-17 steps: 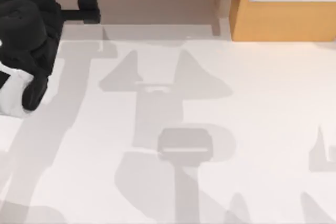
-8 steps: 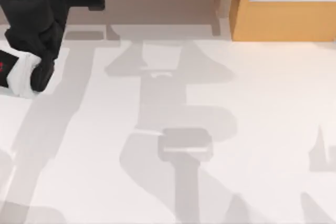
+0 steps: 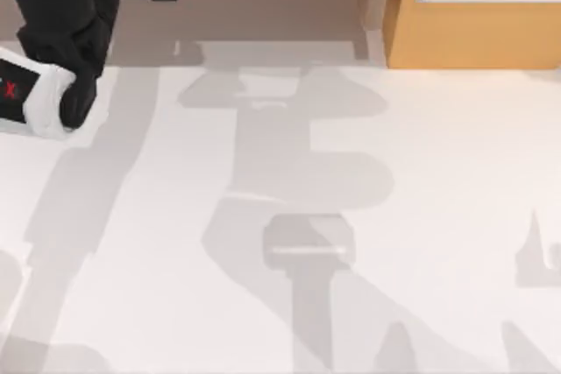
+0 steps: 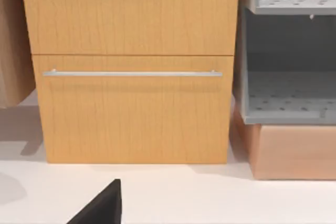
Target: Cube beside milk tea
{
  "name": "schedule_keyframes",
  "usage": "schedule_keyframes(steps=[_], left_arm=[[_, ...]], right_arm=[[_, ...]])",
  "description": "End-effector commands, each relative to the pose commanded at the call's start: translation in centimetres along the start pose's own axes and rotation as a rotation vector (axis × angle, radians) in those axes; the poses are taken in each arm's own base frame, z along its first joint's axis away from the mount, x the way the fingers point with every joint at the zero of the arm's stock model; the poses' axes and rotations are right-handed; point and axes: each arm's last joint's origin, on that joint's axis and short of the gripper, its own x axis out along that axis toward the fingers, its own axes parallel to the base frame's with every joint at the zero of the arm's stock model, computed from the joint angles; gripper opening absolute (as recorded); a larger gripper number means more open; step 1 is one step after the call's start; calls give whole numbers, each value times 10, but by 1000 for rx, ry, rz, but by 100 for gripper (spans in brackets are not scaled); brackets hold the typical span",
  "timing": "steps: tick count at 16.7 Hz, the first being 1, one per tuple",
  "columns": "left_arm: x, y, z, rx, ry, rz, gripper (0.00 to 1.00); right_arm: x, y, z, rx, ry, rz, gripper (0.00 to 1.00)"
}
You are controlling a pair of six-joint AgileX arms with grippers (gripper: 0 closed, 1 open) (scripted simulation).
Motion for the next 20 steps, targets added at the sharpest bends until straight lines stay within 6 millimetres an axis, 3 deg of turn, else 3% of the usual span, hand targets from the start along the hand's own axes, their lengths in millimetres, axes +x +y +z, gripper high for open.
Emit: schedule_keyframes(steps=[13, 20], left_arm=[[0, 0, 0, 0, 0, 0, 2], [0, 0, 0, 0, 0, 0, 0]], right_arm=[[0, 0, 0, 0, 0, 0, 100], [0, 0, 0, 0, 0, 0, 100]])
